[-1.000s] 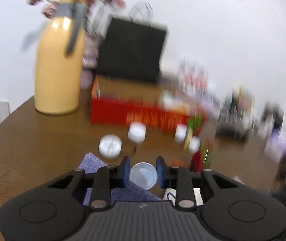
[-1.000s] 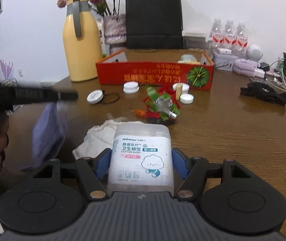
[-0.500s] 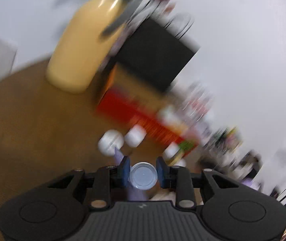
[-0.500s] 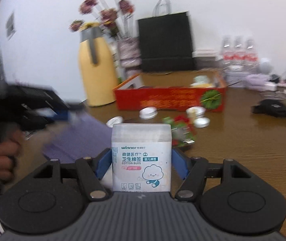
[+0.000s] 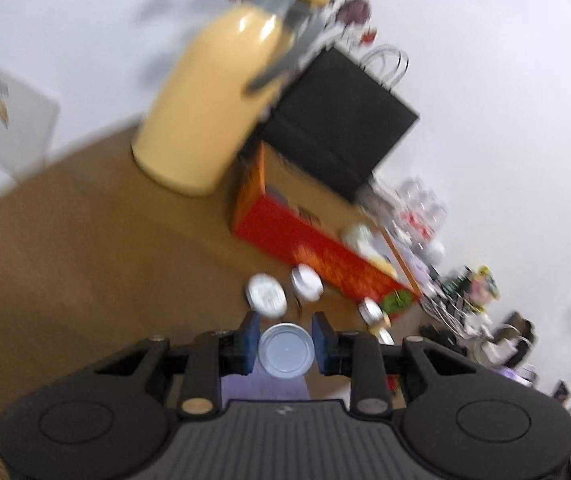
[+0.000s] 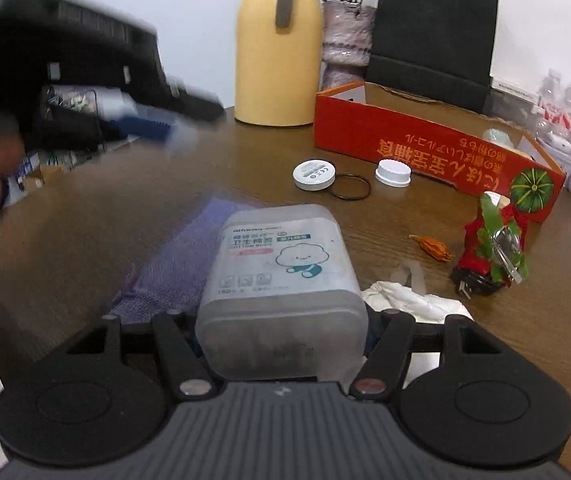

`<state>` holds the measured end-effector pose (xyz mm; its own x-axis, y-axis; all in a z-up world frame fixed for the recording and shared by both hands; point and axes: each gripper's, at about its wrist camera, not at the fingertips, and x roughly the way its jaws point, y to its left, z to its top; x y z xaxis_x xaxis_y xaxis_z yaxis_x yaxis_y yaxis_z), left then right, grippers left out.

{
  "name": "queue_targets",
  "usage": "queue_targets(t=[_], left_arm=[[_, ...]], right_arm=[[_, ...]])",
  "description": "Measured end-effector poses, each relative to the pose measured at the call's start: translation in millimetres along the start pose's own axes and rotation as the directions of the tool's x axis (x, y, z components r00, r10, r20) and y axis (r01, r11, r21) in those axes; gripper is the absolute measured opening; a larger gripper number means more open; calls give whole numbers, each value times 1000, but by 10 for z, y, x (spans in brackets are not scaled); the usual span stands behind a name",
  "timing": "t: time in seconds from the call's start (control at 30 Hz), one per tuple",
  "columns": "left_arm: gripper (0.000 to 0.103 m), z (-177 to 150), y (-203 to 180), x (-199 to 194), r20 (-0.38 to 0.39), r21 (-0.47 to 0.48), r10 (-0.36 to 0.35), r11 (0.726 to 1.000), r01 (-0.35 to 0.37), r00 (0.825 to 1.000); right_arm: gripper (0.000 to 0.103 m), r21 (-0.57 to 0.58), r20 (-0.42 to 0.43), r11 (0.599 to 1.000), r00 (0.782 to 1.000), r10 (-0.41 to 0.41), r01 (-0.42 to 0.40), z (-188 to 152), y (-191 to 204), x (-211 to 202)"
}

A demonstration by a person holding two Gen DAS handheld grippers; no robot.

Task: Organize objects
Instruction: 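Carry the white lid and cotton-bud tub into the cardboard box and release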

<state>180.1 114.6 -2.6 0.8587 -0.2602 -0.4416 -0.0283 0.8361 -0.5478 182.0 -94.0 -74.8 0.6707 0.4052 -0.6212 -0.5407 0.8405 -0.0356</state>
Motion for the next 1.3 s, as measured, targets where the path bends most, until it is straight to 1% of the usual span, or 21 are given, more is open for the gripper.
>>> queue_targets(t=[0.07,0.1,0.17,0.27,0.37,0.47,0.57,0.63,0.7,0.77,0.8,0.83,0.9,0.93,1.03,1.07,1.1,1.13,1.17,1.2,1.3], left_arm=[[26,112,-62,-171,74,51,30,998,-33,997],[26,145,-87,-192,92,79,44,996,-51,995],[26,172,-158,-169,85,144,78,985,-90,993],[26,100,-261,-66,42,221,117,967,-123,992],[26,43,-317,102,4,246,119,962,-116,993],[26,144,-434,250,-8,293,93,952,-87,996],[26,477,-618,485,-9,372,36,928,-30,999],[26,801,-754,775,-27,390,26,921,-13,999],[26,1142,-915,1175,-53,405,30,914,-5,998],[27,1444,-1069,1693,-93,416,51,909,-7,994],[27,1559,-1114,1936,-94,433,76,901,-28,993],[27,1663,-1151,2230,-90,446,120,893,-68,989],[27,1801,-1163,2767,-113,442,171,891,-105,979],[27,1846,-1128,2989,-128,423,189,898,-119,974],[27,1895,-998,3612,-186,396,237,906,-148,954],[29,1888,-937,3767,-179,394,255,904,-168,950],[41,1876,-873,3842,-163,395,269,899,-187,949],[56,1869,-818,3887,-150,391,282,897,-205,948],[61,1869,-773,3919,-140,383,285,899,-213,948],[66,1866,-742,3922,-136,375,279,903,-211,951],[67,1889,-732,3878,-153,388,244,906,-169,958]], right_arm=[[65,1,-13,1000,1000,-3,3,11,7,-10],[65,9,-14,1000,1000,-6,6,2,5,-18],[65,21,-3,1000,1000,-10,10,-1,-13,-30],[65,83,44,997,999,2,-5,52,-144,-141],[65,133,116,991,993,-26,10,148,-305,-324],[65,169,170,986,985,-40,11,289,-546,-454],[65,194,185,981,982,-31,-5,591,-933,-442],[65,186,200,982,978,-61,23,898,-1208,-365],[65,194,186,980,980,-73,36,1271,-1519,-131],[65,245,137,969,989,-53,18,1620,-1846,240],[65,289,112,957,993,-48,13,1776,-2015,460],[65,314,89,949,995,-51,20,1893,-2146,674],[66,331,16,942,998,-62,54,2075,-2369,1161],[66,340,-13,937,997,-77,77,2136,-2461,1375],[68,325,-79,933,987,-136,155,2174,-2649,1976],[80,328,-93,926,982,-165,187,2176,-2715,2137],[90,333,-113,919,977,-182,210,2163,-2762,2254],[91,346,-130,916,977,-166,202,2158,-2797,2313],[91,367,-121,915,984,-133,168,2160,-2837,2323],[91,388,-95,911,989,-113,141,2156,-2858,2291],[91,401,-63,909,993,-99,116,2183,-2900,2181]])
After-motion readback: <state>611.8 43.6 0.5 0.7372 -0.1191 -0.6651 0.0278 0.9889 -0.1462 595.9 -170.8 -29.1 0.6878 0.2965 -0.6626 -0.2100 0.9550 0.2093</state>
